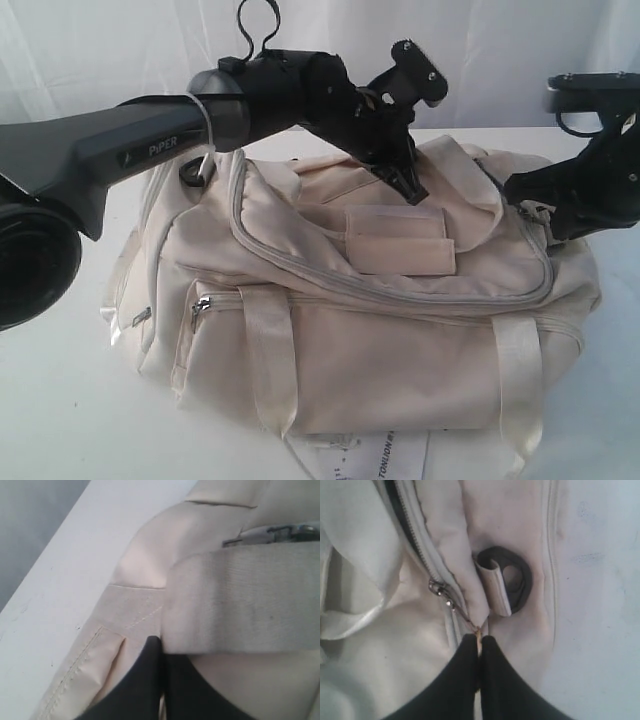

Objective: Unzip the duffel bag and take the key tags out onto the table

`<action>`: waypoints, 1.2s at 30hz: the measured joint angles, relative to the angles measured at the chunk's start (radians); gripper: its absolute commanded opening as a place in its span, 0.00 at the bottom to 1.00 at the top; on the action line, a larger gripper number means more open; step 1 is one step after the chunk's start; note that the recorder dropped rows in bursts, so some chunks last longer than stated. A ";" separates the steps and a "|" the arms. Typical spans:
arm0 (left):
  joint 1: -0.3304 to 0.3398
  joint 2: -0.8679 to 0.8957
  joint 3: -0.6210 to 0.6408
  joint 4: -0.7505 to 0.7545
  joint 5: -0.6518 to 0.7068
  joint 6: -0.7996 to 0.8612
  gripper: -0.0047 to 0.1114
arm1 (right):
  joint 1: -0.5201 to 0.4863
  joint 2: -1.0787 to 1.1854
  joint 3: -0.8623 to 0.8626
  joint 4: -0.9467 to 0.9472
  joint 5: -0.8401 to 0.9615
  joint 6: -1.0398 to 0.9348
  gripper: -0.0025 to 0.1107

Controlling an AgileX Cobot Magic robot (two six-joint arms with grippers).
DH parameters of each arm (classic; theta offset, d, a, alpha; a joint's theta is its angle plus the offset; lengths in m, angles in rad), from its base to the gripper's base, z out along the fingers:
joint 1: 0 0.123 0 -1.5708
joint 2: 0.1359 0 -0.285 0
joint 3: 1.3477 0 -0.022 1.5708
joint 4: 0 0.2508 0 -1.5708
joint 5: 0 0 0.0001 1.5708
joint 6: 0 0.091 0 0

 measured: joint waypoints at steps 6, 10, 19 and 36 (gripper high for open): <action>0.013 -0.005 0.000 0.000 0.000 -0.055 0.04 | 0.000 -0.063 0.000 0.018 0.094 -0.017 0.02; 0.013 -0.005 0.000 0.002 -0.002 -0.059 0.04 | 0.000 -0.092 0.027 0.027 0.110 -0.027 0.02; 0.016 -0.005 0.000 0.009 -0.015 -0.062 0.04 | 0.044 -0.145 0.118 0.041 0.104 -0.044 0.02; 0.034 -0.051 0.002 0.026 -0.021 -0.142 0.04 | 0.070 -0.213 0.130 -0.115 0.047 0.080 0.02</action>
